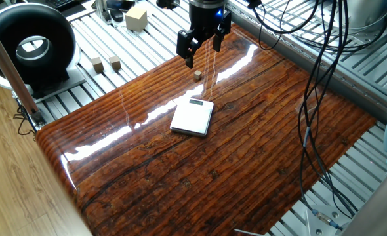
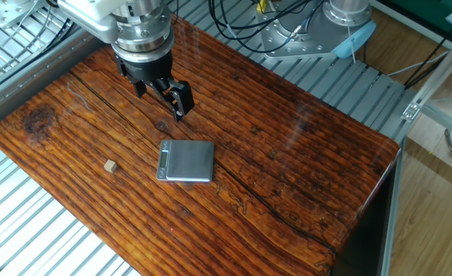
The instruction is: Place the block on the scale
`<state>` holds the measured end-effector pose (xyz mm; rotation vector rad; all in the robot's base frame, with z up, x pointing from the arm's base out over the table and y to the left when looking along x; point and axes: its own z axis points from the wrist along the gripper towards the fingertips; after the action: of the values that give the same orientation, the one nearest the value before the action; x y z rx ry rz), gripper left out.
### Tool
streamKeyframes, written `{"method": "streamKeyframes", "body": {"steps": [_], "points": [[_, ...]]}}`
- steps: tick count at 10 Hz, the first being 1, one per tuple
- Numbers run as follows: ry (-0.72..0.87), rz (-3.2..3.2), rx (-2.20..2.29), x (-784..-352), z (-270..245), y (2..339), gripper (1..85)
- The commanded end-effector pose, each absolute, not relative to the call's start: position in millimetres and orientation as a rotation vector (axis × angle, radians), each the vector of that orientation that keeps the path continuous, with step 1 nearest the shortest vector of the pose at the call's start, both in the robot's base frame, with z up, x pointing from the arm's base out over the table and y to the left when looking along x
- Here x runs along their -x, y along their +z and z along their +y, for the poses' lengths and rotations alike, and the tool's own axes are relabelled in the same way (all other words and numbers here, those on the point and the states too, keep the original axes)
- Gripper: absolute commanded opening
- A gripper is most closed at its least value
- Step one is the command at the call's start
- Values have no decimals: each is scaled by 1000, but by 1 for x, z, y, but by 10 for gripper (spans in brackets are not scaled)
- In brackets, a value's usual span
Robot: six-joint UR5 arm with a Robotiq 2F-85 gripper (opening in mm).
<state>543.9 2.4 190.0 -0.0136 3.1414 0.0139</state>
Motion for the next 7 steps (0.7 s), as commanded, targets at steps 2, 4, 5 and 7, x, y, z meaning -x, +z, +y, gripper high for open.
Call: {"method": "streamKeyframes", "body": {"steps": [2,4,5,7], "points": [[69,3000,240,-577,17,191,10],[66,3001,249,-576,17,191,10],[66,3001,249,-576,17,191,10],[61,3000,249,-577,16,191,10]]}}
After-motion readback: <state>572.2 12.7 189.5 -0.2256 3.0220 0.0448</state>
